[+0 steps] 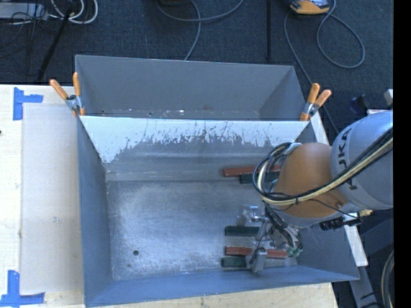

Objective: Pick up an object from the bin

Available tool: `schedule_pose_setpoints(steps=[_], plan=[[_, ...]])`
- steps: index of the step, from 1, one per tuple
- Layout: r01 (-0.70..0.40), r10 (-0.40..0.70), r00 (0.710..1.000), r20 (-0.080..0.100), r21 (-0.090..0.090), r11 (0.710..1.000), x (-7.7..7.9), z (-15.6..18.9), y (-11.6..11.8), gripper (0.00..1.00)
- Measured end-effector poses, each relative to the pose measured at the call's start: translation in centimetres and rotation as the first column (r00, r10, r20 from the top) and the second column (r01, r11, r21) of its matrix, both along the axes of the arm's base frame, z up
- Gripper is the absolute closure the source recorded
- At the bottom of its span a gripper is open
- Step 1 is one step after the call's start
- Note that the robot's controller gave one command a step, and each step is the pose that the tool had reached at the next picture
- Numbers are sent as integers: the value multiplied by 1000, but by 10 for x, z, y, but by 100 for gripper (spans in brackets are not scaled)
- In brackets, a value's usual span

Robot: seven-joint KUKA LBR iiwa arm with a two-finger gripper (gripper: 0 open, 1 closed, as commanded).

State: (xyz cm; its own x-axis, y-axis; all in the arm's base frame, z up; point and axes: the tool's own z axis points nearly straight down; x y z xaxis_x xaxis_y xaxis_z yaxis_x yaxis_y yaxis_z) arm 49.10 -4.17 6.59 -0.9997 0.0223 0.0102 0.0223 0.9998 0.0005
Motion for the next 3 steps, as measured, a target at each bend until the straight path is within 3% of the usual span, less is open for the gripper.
schedule_pose_setpoints(steps=[1, 2, 3], plan=[[-5, 5, 1000, 3, 0, 1000, 3, 5, 0, 100], [-20, 20, 1000, 17, -3, 1000, -3, 127, -25, 100], [-90, 90, 996, 19, -3, 996, 0, 209, -27, 100]])
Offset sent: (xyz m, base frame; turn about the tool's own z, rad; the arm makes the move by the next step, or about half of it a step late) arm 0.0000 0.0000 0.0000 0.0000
